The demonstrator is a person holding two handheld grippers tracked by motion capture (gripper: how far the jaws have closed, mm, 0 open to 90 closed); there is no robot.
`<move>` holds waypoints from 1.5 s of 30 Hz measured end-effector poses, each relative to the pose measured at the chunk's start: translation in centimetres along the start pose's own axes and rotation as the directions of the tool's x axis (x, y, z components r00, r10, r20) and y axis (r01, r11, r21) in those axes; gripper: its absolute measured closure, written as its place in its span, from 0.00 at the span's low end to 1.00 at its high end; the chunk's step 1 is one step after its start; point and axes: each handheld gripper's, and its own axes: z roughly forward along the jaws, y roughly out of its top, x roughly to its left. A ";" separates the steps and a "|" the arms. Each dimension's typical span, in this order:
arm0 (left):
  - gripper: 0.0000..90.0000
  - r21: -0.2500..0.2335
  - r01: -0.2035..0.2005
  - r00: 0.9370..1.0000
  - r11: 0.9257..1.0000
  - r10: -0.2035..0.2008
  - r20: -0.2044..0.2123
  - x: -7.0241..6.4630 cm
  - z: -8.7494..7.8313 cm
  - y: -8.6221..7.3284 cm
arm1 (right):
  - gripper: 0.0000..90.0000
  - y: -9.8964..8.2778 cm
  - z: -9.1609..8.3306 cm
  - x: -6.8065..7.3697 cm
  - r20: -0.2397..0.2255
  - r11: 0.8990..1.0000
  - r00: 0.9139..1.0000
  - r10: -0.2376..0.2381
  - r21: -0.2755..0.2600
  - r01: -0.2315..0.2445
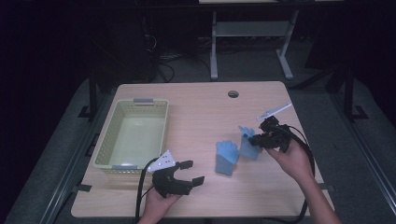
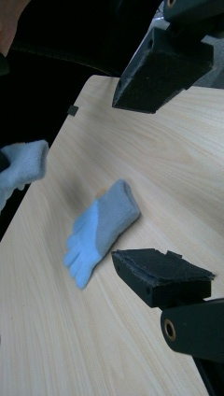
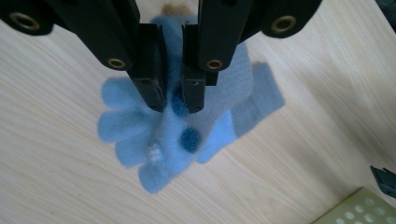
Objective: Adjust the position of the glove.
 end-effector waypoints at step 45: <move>0.24 -0.014 0.002 1.000 1.000 -0.002 -0.003 0.0 -0.3 0.1 | 0.90 1.9 5.2 2.6 -0.090 0.997 0.996 -0.028 0.062 0.034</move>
